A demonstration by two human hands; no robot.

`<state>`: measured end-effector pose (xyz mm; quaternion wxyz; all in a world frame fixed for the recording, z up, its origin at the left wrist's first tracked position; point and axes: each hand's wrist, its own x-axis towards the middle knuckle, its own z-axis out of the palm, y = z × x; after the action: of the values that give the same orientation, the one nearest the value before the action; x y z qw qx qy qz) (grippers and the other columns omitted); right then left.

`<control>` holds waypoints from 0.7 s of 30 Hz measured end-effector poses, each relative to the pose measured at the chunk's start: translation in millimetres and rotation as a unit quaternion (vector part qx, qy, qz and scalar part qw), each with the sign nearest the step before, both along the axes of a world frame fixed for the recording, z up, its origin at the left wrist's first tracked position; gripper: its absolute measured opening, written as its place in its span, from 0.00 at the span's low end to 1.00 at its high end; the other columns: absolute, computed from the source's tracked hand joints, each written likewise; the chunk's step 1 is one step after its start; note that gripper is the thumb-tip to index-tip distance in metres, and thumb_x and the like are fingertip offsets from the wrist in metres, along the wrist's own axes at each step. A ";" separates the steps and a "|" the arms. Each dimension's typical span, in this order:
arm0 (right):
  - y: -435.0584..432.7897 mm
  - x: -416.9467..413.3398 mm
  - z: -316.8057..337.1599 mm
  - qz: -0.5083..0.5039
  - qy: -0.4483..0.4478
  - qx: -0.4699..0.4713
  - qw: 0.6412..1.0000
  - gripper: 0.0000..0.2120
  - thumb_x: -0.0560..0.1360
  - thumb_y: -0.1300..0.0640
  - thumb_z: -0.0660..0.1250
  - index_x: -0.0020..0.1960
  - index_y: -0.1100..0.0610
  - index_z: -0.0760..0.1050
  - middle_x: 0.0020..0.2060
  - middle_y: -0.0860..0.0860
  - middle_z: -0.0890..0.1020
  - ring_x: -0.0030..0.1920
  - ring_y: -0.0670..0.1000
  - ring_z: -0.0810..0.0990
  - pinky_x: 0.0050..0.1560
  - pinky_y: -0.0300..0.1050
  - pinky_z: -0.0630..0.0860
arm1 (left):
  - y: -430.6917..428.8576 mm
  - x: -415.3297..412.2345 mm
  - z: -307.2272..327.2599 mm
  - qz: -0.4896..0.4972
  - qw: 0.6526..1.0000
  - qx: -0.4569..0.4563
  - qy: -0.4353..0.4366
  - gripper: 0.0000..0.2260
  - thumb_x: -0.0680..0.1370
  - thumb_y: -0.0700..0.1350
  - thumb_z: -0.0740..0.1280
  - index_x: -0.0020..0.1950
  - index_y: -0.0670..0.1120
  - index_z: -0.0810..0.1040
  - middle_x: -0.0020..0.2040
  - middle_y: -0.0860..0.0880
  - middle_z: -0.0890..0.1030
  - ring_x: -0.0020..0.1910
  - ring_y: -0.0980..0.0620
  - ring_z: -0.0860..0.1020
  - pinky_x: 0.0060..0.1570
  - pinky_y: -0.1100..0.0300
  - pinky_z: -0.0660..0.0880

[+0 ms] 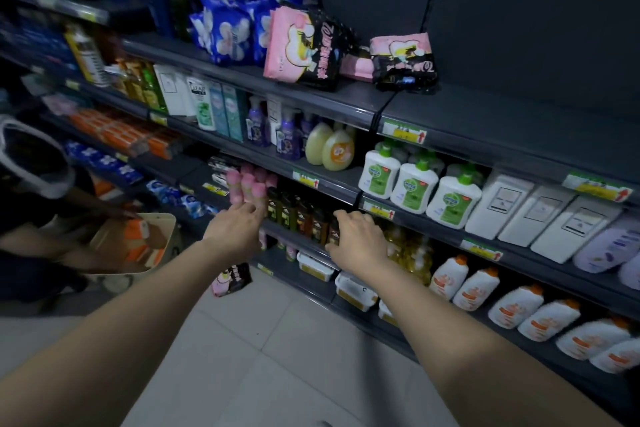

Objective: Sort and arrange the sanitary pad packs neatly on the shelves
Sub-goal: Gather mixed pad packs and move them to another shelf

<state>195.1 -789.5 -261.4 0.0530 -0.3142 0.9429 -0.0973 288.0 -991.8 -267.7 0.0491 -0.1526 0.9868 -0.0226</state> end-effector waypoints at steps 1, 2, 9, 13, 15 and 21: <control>-11.0 -5.8 -3.5 0.009 -0.002 0.002 1.000 0.27 0.75 0.47 0.67 0.70 0.54 0.65 0.63 0.55 0.73 0.65 0.57 0.68 0.60 0.51 0.69 | -8.6 -2.9 -4.8 0.009 1.000 0.003 -0.004 0.22 0.75 0.48 0.66 0.68 0.46 0.69 0.65 0.46 0.72 0.66 0.45 0.68 0.60 0.50 0.71; -21.9 -11.7 -7.1 0.017 -0.005 0.003 1.000 0.27 0.75 0.46 0.67 0.69 0.54 0.65 0.63 0.55 0.73 0.64 0.57 0.69 0.60 0.51 0.69 | -16.9 -5.8 -10.5 0.020 1.000 0.005 -0.011 0.22 0.75 0.48 0.65 0.68 0.46 0.69 0.66 0.46 0.71 0.67 0.45 0.67 0.61 0.50 0.70; -87.9 -47.5 -35.2 0.070 -0.021 0.026 0.997 0.24 0.75 0.48 0.67 0.67 0.55 0.67 0.62 0.55 0.73 0.63 0.57 0.69 0.59 0.52 0.69 | -69.1 -24.4 -53.9 0.067 0.996 0.013 -0.062 0.25 0.77 0.48 0.67 0.72 0.47 0.65 0.69 0.47 0.69 0.70 0.46 0.65 0.64 0.52 0.69; -121.8 -58.3 -56.8 0.079 -0.039 0.038 0.995 0.25 0.74 0.47 0.68 0.66 0.56 0.67 0.61 0.56 0.74 0.63 0.57 0.70 0.58 0.51 0.70 | -100.8 -36.6 -75.1 0.074 0.994 0.024 -0.076 0.26 0.77 0.48 0.67 0.73 0.46 0.65 0.70 0.46 0.69 0.71 0.46 0.64 0.66 0.52 0.67; -139.8 -63.3 -68.2 0.072 -0.051 0.043 0.995 0.21 0.74 0.47 0.68 0.63 0.56 0.69 0.60 0.56 0.75 0.62 0.57 0.70 0.57 0.51 0.70 | -117.9 -44.1 -86.7 0.069 0.994 0.030 -0.085 0.25 0.76 0.48 0.67 0.72 0.45 0.66 0.69 0.46 0.70 0.70 0.45 0.65 0.65 0.52 0.66; -199.8 -76.7 -104.6 0.029 -0.073 0.060 0.995 0.21 0.74 0.49 0.68 0.62 0.56 0.69 0.60 0.55 0.75 0.63 0.57 0.70 0.58 0.50 0.70 | -180.1 -74.4 -128.4 0.021 0.990 0.053 -0.130 0.25 0.76 0.49 0.67 0.71 0.45 0.66 0.68 0.45 0.70 0.69 0.45 0.65 0.63 0.52 0.68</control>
<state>118.5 -989.3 -366.0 0.1435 -0.3296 0.9312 -0.0612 213.6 -1171.9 -396.1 0.1855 -0.1664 0.9684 0.0114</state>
